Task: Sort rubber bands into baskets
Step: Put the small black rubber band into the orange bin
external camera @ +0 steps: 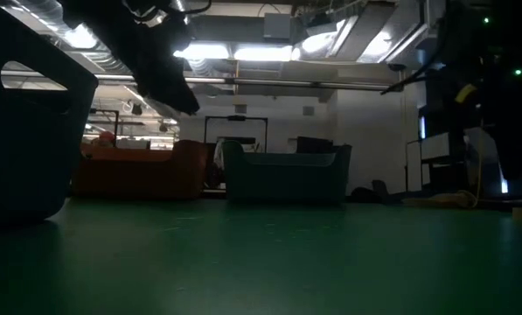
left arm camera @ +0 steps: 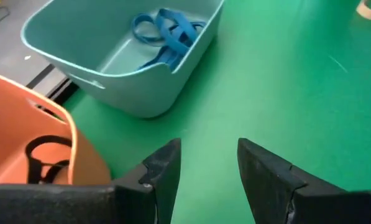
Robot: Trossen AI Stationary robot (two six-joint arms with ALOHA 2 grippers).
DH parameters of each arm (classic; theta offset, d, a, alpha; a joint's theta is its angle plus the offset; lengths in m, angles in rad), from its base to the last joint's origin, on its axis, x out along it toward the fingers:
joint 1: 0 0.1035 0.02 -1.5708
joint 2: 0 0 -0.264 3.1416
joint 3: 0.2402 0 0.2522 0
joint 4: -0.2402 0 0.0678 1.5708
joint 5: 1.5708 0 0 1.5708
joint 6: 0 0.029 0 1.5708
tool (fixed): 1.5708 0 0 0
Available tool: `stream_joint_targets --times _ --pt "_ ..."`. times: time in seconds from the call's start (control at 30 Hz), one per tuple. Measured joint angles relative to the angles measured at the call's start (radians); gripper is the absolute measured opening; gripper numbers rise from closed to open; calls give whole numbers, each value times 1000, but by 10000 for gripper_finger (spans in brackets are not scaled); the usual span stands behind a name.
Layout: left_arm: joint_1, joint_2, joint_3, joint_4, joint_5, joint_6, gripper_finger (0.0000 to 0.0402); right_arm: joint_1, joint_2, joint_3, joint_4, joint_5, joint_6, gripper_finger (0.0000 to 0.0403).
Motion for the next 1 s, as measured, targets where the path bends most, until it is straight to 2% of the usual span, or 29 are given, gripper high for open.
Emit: stream_joint_targets --times 0.2,0.37,0.63,0.87,1.0 --pt "-23 0 -15 25 -1 -13 155 0 0 -51 50 -27 41 208" --pt "-30 0 -15 47 -1 -14 155 0 25 -66 58 -18 51 165" --pt "-35 0 -15 53 -1 -14 155 0 138 -66 61 -18 45 100" --pt "-35 0 -15 51 -1 -14 155 0 243 -66 70 -26 39 86" --pt "-35 0 -15 51 -1 -14 155 0 284 -66 128 -52 -26 77"
